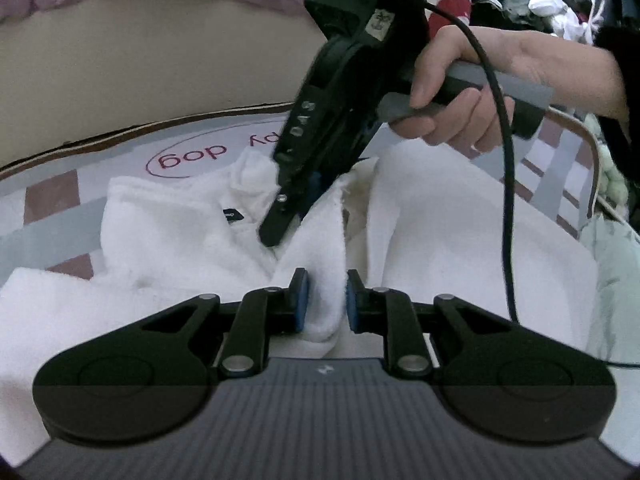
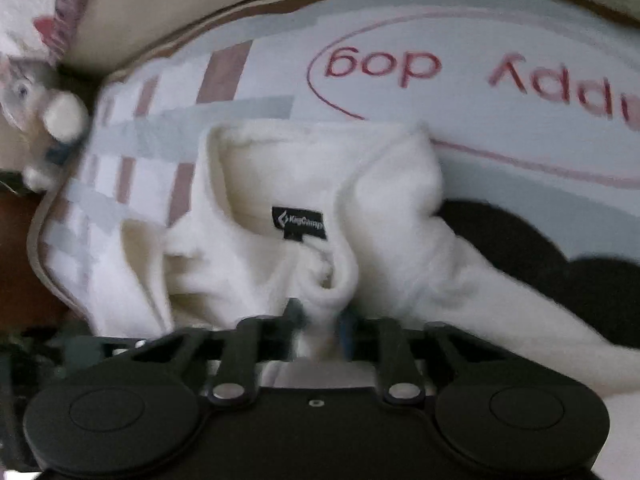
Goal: Fold clothes
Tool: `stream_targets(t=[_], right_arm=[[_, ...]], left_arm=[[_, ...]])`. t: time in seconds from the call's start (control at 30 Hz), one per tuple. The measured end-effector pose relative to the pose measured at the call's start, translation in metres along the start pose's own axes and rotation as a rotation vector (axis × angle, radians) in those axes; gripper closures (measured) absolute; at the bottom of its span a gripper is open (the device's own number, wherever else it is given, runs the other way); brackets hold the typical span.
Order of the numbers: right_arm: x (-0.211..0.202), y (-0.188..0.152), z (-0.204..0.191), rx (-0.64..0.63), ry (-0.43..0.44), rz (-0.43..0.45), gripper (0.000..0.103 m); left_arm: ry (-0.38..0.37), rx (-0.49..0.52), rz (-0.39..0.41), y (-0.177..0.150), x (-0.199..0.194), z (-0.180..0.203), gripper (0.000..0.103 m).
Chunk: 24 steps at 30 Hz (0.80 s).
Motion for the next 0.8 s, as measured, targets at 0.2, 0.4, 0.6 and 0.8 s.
stream_targets(t=[0.2, 0.4, 0.6, 0.8], right_arm=[[-0.001, 0.008, -0.001, 0.079, -0.012, 0.104, 0.080], [-0.072, 0.004, 0.003, 0.067, 0.225, 0.492, 0.071], [-0.151, -0.065, 0.020, 0.005, 0.170, 0.686, 0.054], [-0.154, -0.175, 0.083, -0.066, -0.266, 0.694, 0.051]], left_arm=[[0.171, -0.148, -0.019, 0.010, 0.009, -0.028, 0.083], [0.288, -0.284, -0.054, 0.022, 0.015, -0.066, 0.082], [0.353, -0.401, 0.084, 0.032, -0.032, -0.070, 0.056], [0.440, -0.356, 0.152, -0.010, -0.119, -0.082, 0.040]])
Point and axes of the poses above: each gripper's, at about its wrist camera, not at the fingertips, and x roughly the way its jaws point, z to its right, y to its top, the point moved 7 cm from there along x, roughly the way its jaws point, and after that the axes turned 6 degrees about -z, right-handed, at the moved point
